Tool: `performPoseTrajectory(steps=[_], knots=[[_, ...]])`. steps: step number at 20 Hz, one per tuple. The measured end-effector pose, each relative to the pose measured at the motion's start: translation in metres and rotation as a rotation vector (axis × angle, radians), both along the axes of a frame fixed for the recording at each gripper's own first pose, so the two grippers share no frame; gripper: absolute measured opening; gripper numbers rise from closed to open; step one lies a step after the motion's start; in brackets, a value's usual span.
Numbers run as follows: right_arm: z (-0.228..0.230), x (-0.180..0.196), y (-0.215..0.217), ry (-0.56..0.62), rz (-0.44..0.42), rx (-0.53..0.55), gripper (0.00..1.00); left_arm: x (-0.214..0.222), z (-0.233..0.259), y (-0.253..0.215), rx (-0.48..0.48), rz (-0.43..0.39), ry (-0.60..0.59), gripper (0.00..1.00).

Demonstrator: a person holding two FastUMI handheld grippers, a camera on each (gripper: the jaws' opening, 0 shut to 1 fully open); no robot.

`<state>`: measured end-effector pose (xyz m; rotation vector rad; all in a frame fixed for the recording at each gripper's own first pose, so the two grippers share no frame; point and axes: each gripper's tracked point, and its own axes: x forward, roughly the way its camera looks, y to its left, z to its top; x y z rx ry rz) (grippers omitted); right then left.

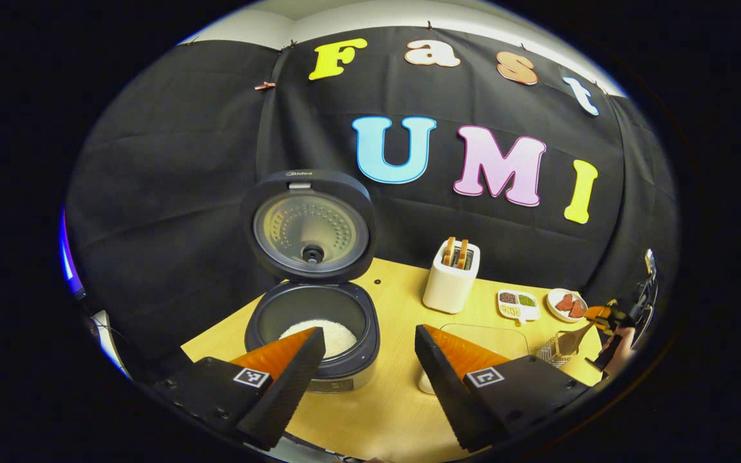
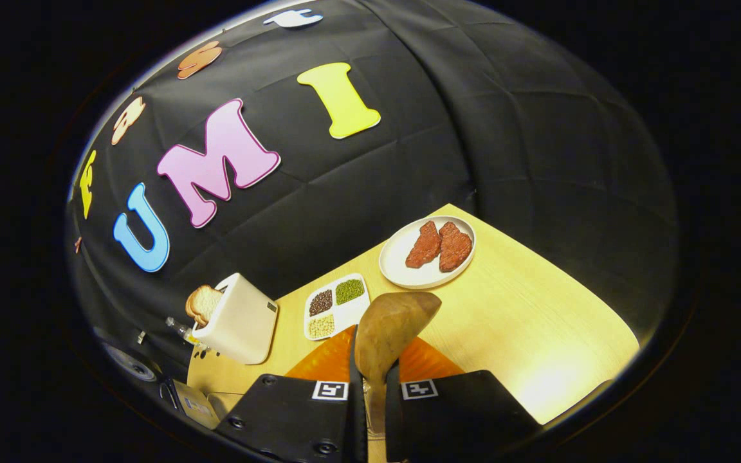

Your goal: Close the left gripper, press the button to open the rice cooker; take a wooden spoon from the chopstick holder with the right hand, scoop a spoonful of rice and pour it into the rice cooker, then put the wooden spoon back into the chopstick holder.

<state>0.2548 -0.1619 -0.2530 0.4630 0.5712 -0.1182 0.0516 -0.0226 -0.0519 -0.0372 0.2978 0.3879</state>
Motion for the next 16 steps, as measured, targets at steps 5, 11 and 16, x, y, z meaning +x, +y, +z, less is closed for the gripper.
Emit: performPoseTrajectory(steps=[5,11,16], knots=[[-0.019,0.003,0.009,0.024,0.005,0.023,0.17,0.001,0.026,-0.004,0.023,0.026,-0.058,0.96],[0.021,-0.022,-0.010,-0.048,-0.050,-0.051,1.00,0.011,0.058,0.017,0.050,0.018,-0.145,0.96],[0.077,-0.082,-0.035,-0.127,-0.162,-0.176,0.98,0.025,0.103,0.060,0.174,-0.013,-0.248,0.95]])
